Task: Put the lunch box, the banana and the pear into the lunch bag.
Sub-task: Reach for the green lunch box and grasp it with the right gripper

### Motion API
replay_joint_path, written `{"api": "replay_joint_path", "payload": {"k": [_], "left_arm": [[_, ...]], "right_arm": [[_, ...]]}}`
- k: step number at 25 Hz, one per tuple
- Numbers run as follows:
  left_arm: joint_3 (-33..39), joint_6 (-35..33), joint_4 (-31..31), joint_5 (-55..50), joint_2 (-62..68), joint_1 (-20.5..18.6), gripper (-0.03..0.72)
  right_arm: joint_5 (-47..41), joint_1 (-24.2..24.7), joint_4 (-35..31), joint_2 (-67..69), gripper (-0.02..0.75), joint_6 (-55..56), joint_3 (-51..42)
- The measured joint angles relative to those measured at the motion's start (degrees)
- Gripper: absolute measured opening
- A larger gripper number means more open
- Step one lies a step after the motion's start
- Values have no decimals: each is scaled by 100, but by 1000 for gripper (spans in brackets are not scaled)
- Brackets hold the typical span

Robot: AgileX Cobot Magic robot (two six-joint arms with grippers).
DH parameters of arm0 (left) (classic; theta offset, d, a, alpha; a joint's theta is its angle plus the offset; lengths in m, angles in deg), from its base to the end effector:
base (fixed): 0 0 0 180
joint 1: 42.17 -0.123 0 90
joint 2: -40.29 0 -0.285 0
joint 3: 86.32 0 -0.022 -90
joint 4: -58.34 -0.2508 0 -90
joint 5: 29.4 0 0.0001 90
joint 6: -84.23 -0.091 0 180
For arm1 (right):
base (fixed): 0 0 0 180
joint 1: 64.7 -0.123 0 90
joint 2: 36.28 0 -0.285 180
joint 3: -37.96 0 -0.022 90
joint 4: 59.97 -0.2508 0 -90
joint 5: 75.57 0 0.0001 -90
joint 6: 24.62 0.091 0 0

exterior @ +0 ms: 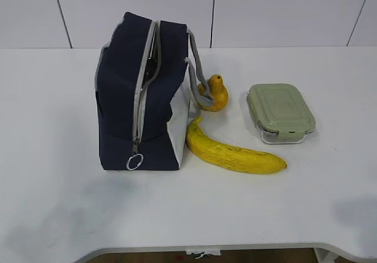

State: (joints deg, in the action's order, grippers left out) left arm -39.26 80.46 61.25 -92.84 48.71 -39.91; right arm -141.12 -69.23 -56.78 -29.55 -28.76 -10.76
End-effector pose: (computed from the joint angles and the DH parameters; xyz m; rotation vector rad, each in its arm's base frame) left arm -0.0084 -0.0038 0.2810 0.1134 2.0717 -0.0449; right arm -0.0107 -0.0055 0.2699 -0.1536 2.1055 -0.0632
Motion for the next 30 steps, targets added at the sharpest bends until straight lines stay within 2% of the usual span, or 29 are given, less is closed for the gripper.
{"api": "replay_joint_path", "payload": {"k": [9, 20, 30], "left_arm": [[0, 0, 0, 0, 0, 0, 240], [0, 0, 0, 0, 0, 0, 240], [0, 0, 0, 0, 0, 0, 240]], "right_arm": [[0, 0, 89, 154, 350, 125, 19], [131, 0, 89, 2089, 350, 605, 401], [1032, 0, 78, 4100, 350, 605, 926]]}}
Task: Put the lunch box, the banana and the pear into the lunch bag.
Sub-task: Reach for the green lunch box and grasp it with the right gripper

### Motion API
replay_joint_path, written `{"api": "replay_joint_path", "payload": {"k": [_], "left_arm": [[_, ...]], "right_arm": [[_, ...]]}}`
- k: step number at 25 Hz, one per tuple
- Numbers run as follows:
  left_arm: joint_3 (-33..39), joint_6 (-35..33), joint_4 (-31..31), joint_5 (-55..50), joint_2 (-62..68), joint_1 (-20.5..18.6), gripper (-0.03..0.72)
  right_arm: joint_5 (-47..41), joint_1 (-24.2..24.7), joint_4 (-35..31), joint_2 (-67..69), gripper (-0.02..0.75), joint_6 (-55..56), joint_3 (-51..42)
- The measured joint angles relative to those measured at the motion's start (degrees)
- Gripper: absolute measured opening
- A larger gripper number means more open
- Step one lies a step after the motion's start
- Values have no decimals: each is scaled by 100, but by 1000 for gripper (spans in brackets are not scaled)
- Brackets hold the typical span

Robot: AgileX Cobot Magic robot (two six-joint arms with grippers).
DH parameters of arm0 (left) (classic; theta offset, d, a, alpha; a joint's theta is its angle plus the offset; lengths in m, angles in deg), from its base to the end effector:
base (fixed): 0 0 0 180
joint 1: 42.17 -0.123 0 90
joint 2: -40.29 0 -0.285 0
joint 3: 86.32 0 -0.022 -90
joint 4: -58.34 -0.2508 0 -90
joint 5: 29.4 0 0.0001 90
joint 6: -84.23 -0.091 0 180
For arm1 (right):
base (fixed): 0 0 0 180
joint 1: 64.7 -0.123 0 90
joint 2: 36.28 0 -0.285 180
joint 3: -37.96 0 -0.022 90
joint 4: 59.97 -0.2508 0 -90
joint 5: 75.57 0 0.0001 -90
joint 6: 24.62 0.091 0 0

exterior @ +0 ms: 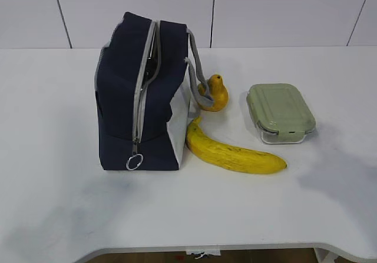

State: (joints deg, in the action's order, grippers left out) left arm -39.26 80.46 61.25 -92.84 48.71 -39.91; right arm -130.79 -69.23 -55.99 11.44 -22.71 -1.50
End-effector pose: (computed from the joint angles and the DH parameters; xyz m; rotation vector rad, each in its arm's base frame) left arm -0.0084 -0.0038 0.2810 0.1134 2.0717 -0.0449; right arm 0.1132 0.0038 0.2962 -0.0818 2.4812 -0.0400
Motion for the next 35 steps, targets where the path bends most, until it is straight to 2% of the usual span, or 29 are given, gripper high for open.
{"api": "replay_joint_path", "payload": {"k": [13, 18, 21, 26, 35], "left_arm": [[0, 0, 0, 0, 0, 0, 240], [0, 0, 0, 0, 0, 0, 240], [0, 0, 0, 0, 0, 0, 240], [0, 0, 0, 0, 0, 0, 240], [0, 0, -8, 0, 0, 0, 240]], "right_arm": [[675, 27, -22, 2543, 350, 42, 1296], [752, 602, -303, 3378, 350, -79, 1974], [687, 1208, -945, 3752, 350, -674, 2356], [198, 2180, -2770, 4332, 350, -2367, 2755], [-900, 3451, -5035, 5448, 350, -4606, 2942]]}}
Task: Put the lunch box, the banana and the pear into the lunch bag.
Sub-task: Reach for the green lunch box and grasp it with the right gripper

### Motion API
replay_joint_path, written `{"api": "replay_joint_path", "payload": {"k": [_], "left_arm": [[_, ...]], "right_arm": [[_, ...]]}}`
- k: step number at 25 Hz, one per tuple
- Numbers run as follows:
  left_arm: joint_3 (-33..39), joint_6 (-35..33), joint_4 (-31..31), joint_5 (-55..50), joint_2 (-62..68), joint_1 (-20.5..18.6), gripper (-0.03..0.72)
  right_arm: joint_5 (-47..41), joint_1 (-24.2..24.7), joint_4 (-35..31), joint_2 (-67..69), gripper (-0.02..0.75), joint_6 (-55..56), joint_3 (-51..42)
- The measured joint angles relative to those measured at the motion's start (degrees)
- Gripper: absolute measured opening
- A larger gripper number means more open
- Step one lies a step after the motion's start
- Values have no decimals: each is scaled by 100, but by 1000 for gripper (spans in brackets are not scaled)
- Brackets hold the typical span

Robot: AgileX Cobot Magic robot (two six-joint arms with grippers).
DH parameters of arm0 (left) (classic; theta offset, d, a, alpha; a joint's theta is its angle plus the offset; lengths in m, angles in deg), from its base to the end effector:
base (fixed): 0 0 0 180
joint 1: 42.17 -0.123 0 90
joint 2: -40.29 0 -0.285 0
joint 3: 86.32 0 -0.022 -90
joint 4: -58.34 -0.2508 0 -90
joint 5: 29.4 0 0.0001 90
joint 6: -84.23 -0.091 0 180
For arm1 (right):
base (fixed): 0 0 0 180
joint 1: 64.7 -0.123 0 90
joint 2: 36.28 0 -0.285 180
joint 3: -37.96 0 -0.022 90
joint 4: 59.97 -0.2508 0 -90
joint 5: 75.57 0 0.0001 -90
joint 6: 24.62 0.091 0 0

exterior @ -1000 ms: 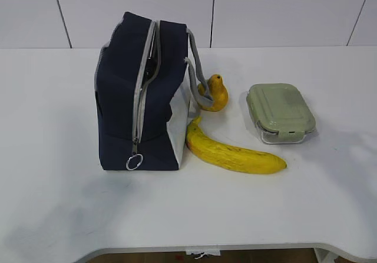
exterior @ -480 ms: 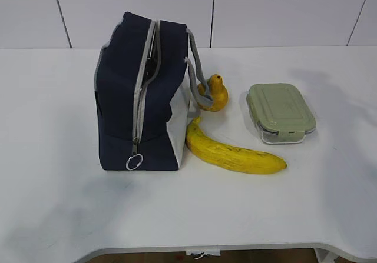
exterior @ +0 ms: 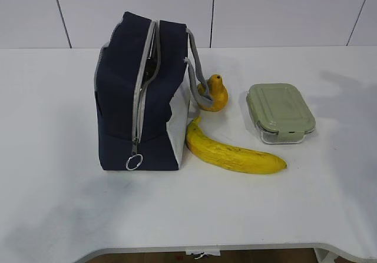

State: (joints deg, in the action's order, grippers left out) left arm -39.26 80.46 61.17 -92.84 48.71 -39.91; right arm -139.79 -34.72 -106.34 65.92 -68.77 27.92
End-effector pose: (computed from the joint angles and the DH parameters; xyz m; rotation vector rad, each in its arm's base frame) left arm -0.0084 -0.0037 0.2810 0.1133 2.0717 -0.0432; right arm 0.3032 -0.1064 0.2597 0.1250 2.5503 0.7388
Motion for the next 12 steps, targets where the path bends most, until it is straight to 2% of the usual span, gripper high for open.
{"api": "replay_joint_path", "payload": {"k": [5, 12], "left_arm": [[0, 0, -5, 0, 0, 0, 240], [0, 0, -5, 0, 0, 0, 240]], "right_arm": [[-363, 248, -879, 903, 350, -735, 373], [-363, 249, -1115, 1783, 350, -824, 930]]}}
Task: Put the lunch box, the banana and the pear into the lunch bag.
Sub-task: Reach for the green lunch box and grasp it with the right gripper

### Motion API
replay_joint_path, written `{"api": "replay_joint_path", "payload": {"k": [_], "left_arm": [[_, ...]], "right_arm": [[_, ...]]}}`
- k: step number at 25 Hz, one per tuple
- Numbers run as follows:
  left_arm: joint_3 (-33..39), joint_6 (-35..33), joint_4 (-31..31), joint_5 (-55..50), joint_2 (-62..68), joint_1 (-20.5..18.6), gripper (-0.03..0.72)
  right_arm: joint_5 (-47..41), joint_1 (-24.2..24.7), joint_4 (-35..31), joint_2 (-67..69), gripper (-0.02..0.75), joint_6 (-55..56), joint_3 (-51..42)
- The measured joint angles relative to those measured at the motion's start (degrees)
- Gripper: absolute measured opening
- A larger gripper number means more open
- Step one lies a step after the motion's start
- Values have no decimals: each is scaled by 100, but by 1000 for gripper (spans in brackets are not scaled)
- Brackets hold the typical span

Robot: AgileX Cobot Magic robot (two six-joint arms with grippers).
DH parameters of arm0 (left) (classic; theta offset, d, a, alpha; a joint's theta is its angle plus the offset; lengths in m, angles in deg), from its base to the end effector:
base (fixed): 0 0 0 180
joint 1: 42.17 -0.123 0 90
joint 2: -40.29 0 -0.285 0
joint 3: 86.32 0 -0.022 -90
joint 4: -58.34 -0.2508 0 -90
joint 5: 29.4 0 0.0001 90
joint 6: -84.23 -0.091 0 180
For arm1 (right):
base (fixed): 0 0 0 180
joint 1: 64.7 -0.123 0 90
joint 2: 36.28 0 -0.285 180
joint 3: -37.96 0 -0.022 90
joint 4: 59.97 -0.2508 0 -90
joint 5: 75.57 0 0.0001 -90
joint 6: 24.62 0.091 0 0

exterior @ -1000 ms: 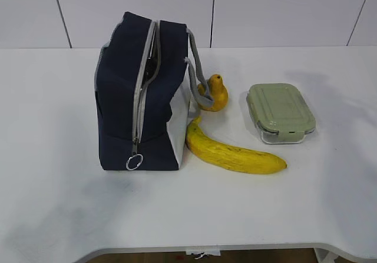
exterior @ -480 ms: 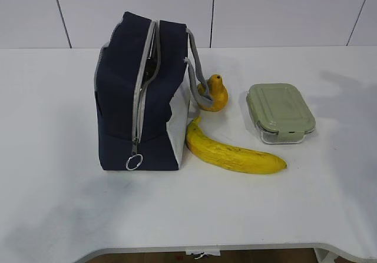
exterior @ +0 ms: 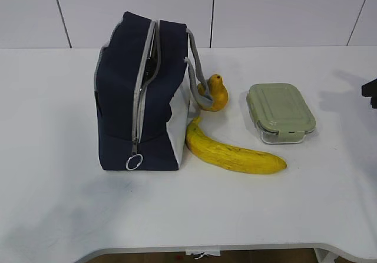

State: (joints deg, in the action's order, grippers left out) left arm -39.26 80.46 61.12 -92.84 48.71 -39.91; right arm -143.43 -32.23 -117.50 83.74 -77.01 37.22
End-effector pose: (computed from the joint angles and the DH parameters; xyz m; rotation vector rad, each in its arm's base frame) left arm -0.0084 -0.0036 0.2810 0.1132 2.0717 -0.0422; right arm 0.3551 -0.1416 0.2040 0.1638 2.4551 0.9909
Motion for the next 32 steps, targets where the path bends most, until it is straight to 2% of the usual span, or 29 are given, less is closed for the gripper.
{"api": "replay_joint_path", "payload": {"k": [9, 14, 17, 23, 32], "left_arm": [[0, 0, -8, 0, 0, 0, 240], [0, 0, -8, 0, 0, 0, 240], [0, 0, -8, 0, 0, 0, 240], [0, 0, -8, 0, 0, 0, 240], [0, 0, -8, 0, 0, 0, 240]], "right_arm": [[0, 0, -108, 66, 355, 0, 55], [0, -73, -108, 66, 486, 0, 55], [0, -253, -108, 80, 539, 0, 55], [52, -793, -109, 434, 557, 0, 68], [53, -965, -109, 1027, 583, 387, 767]]}}
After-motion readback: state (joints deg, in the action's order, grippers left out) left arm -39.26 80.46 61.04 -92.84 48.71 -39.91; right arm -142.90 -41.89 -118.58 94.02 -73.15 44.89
